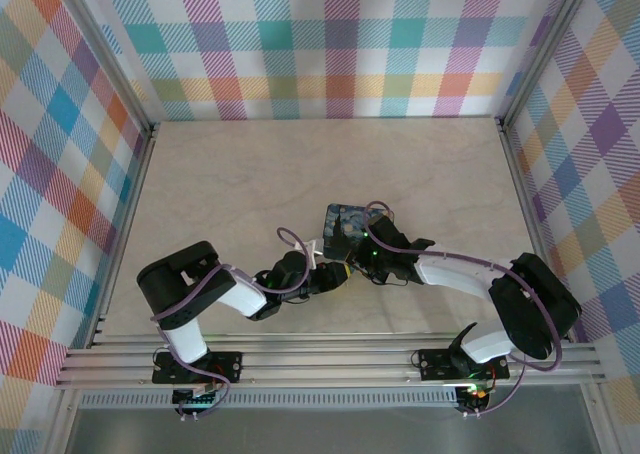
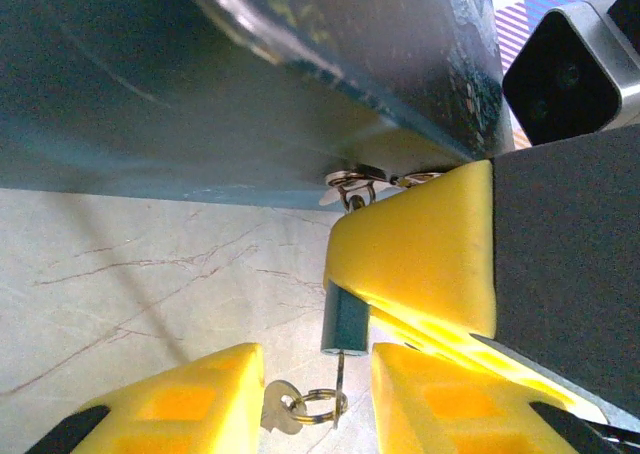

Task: Unlock a padlock with a key

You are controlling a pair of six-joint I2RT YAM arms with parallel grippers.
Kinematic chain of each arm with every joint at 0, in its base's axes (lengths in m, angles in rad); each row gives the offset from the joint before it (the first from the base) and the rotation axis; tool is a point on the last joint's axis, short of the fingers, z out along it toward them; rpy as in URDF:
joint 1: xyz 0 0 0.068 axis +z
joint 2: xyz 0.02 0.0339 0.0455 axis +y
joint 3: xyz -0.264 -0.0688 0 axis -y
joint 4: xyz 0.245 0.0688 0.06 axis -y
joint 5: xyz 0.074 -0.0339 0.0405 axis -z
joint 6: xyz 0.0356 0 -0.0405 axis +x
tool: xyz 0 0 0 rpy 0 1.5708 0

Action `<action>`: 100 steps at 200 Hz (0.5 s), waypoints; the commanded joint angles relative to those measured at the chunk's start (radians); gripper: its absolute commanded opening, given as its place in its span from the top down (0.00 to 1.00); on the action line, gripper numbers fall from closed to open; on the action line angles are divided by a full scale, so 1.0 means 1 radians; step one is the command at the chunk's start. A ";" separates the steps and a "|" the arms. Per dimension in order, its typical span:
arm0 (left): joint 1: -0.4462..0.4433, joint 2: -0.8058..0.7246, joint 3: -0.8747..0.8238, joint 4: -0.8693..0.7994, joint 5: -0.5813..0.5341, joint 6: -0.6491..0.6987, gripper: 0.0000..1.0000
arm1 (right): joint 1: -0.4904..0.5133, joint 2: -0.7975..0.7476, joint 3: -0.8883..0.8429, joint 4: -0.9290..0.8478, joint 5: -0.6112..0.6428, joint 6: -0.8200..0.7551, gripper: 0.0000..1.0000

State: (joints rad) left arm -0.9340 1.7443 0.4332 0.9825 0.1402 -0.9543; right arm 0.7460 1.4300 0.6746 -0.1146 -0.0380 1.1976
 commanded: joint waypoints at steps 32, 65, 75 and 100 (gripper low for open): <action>-0.021 0.011 -0.002 0.061 -0.002 -0.026 0.71 | 0.012 -0.005 0.008 -0.050 -0.037 0.026 1.00; -0.030 0.024 0.001 0.070 -0.011 -0.039 0.77 | 0.011 -0.003 0.010 -0.048 -0.036 0.026 1.00; -0.032 0.028 0.001 0.071 -0.012 -0.040 0.78 | 0.011 -0.003 0.010 -0.049 -0.036 0.026 1.00; -0.032 0.034 -0.001 0.082 -0.016 -0.043 0.85 | 0.011 -0.006 0.010 -0.050 -0.037 0.026 1.00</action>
State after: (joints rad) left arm -0.9550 1.7622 0.4332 1.0031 0.1368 -0.9821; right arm 0.7460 1.4300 0.6750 -0.1154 -0.0380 1.1973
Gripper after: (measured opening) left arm 0.183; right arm 0.196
